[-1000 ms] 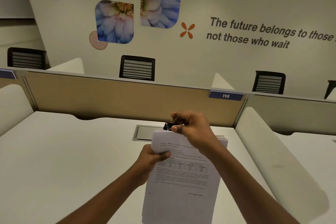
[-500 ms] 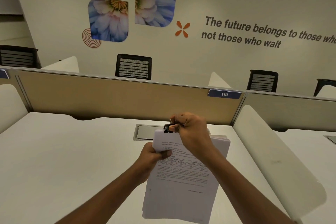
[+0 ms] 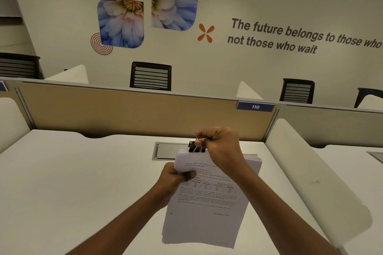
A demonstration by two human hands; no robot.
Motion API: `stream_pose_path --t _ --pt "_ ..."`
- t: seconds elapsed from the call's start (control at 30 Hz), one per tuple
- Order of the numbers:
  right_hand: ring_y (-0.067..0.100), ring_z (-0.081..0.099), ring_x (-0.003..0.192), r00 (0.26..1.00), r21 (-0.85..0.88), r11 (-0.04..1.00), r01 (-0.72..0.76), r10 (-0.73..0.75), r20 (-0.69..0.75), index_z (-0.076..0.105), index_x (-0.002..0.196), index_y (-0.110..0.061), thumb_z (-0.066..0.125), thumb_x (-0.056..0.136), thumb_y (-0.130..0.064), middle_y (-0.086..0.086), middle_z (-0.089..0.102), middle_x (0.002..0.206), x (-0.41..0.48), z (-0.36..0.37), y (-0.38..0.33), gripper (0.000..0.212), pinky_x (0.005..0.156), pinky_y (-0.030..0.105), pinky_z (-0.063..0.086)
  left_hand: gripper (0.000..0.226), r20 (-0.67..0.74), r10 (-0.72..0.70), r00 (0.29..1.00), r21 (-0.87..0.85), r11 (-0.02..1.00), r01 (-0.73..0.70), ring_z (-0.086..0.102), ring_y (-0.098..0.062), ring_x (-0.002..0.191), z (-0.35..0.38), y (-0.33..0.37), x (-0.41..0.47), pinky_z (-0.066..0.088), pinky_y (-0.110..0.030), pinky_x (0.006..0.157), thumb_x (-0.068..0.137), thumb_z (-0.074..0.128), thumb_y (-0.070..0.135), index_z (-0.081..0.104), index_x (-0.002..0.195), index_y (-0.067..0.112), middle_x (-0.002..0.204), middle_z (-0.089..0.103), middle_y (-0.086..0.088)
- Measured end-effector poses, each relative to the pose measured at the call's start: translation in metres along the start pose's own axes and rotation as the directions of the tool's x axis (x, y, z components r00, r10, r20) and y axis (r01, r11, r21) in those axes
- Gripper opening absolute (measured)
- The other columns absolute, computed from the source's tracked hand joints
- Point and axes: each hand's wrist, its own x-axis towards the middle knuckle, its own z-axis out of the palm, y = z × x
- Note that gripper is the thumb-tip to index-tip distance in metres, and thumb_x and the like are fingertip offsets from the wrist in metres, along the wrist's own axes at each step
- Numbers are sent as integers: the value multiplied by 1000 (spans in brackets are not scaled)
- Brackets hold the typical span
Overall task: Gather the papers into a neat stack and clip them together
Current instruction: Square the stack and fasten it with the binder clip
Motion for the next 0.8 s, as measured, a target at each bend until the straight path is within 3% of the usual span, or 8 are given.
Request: stream_pose_path --t 0.1,0.3,0.47,0.6,0.8 --pt "11 66 66 1000 -18 1000 22 -22 -7 76 90 0 63 80 12 8 72 79 -1 -1 -2 21 65 15 58 19 -5 2 1000 6 1000 -2 73 -25 80 0 0 0 58 -31 67 84 66 5 68 95 20 85 77 3" --pt "-10 64 58 999 15 1000 -28 27 22 75 91 3 57 79 18 5 70 79 -6 0 -3 26 60 5 52 27 1 23 1000 -4 1000 -23 72 -27 83 -1 3 -1 57 -32 69 72 73 19 69 99 18 89 76 0" --pt "13 71 72 1000 -17 1000 -25 25 -2 76 91 -1 57 79 15 12 75 86 -8 4 -4 27 71 20 60 20 -9 35 999 17 999 -35 72 -19 78 1 5 -2 55 -27 67 83 69 5 70 92 22 82 76 4" --pt "-8 64 57 999 3 999 -37 37 23 76 91 1 59 80 14 11 74 83 -9 8 -4 25 63 8 55 20 -21 36 999 12 999 -36 71 -21 80 2 5 -3 54 -29 67 83 67 4 70 94 21 83 75 2" --pt "-13 61 54 997 -27 999 -39 40 58 75 94 0 60 82 11 4 70 77 -9 8 -6 23 58 7 53 27 -9 50 999 -8 999 -50 72 -27 85 1 4 -4 56 -34 70 70 72 22 71 97 22 91 77 -2"
